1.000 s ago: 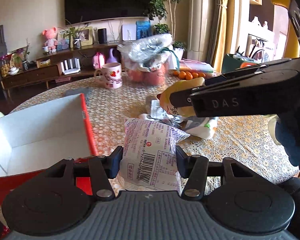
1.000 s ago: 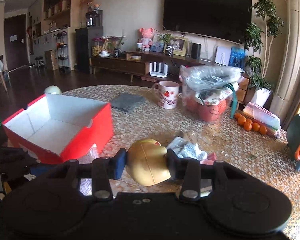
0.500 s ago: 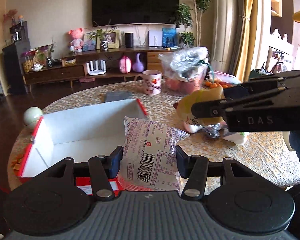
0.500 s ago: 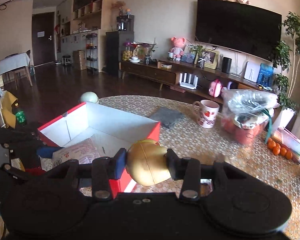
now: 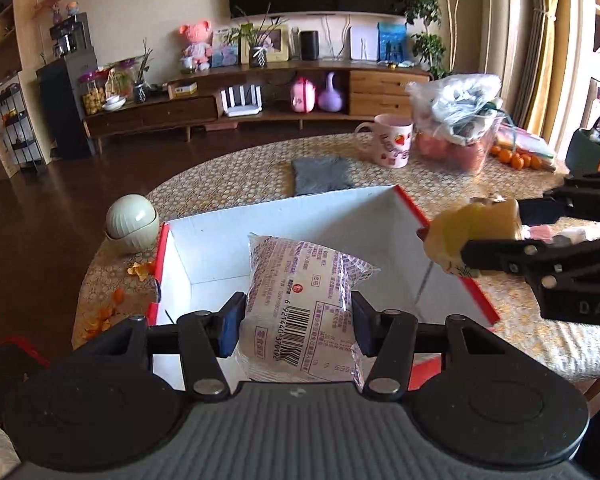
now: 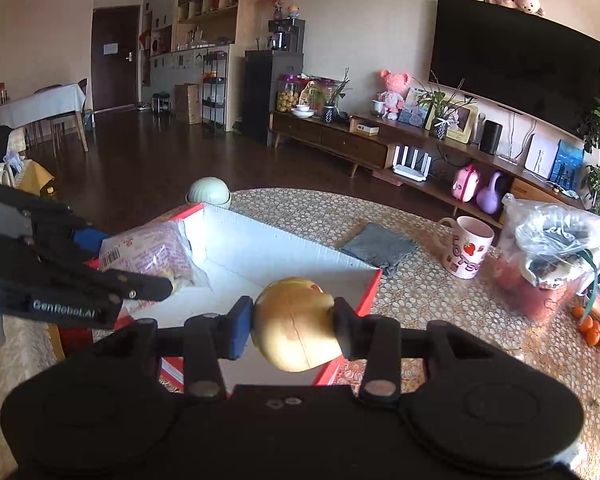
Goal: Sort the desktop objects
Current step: 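Carry packet and duck into the red box and open both tools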
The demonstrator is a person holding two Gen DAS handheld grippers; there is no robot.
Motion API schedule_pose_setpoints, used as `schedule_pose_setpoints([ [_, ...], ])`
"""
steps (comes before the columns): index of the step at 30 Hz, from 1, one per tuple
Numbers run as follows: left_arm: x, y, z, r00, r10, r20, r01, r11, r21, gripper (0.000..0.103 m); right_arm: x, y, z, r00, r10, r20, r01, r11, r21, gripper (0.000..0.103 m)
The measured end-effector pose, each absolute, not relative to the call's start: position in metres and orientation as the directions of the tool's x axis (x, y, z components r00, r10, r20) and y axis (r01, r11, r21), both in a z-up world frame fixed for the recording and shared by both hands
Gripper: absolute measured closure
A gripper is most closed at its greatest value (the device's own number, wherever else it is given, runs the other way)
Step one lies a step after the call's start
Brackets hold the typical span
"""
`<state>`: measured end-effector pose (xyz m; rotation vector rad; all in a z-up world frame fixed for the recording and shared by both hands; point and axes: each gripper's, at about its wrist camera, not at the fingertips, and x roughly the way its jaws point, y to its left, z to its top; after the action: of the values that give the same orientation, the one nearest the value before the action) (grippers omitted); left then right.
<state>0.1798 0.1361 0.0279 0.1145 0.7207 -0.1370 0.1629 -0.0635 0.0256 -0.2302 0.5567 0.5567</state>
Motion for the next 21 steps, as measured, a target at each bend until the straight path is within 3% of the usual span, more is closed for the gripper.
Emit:
schedule_pose_setpoints([
  [21, 0.284, 0.143, -0.044, 0.558, 0.021, -0.830, 0.188, 0.971, 0.151, 0.050, 0.218, 0.003, -0.040, 0.611, 0.359, -0.706, -0.571, 0.817, -0.078, 0.061],
])
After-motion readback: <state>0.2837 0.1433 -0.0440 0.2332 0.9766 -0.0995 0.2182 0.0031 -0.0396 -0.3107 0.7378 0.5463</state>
